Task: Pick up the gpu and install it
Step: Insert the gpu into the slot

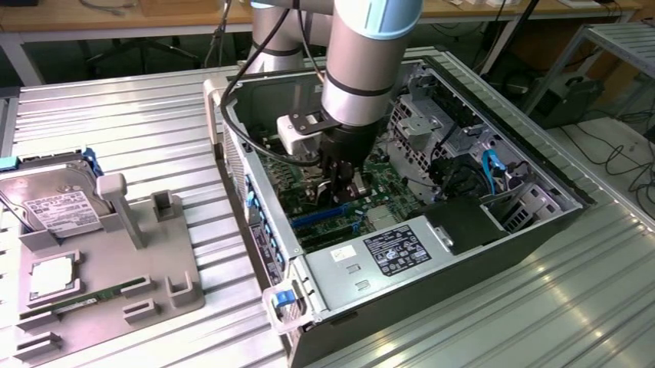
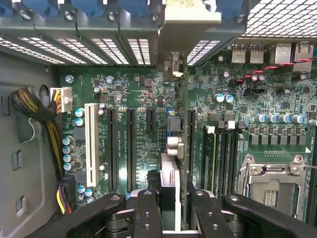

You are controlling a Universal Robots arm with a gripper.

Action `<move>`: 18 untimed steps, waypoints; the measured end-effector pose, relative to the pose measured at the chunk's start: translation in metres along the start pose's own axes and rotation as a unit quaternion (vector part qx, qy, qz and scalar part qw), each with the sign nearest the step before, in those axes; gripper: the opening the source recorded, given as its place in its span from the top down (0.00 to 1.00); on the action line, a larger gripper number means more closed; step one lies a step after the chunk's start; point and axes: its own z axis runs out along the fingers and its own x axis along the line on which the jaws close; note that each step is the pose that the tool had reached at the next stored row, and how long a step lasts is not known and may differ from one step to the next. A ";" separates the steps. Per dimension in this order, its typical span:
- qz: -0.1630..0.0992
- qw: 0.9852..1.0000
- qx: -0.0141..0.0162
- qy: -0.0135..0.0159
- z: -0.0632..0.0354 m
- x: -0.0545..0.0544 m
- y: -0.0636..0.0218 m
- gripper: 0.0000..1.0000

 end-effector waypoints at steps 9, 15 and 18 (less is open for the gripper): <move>0.000 1.000 0.000 0.000 0.0052 0.000 0.0026 0.72; 0.000 1.000 0.000 0.000 0.0081 0.000 0.0051 0.72; 0.000 1.000 0.000 0.000 0.0109 0.000 0.0068 0.72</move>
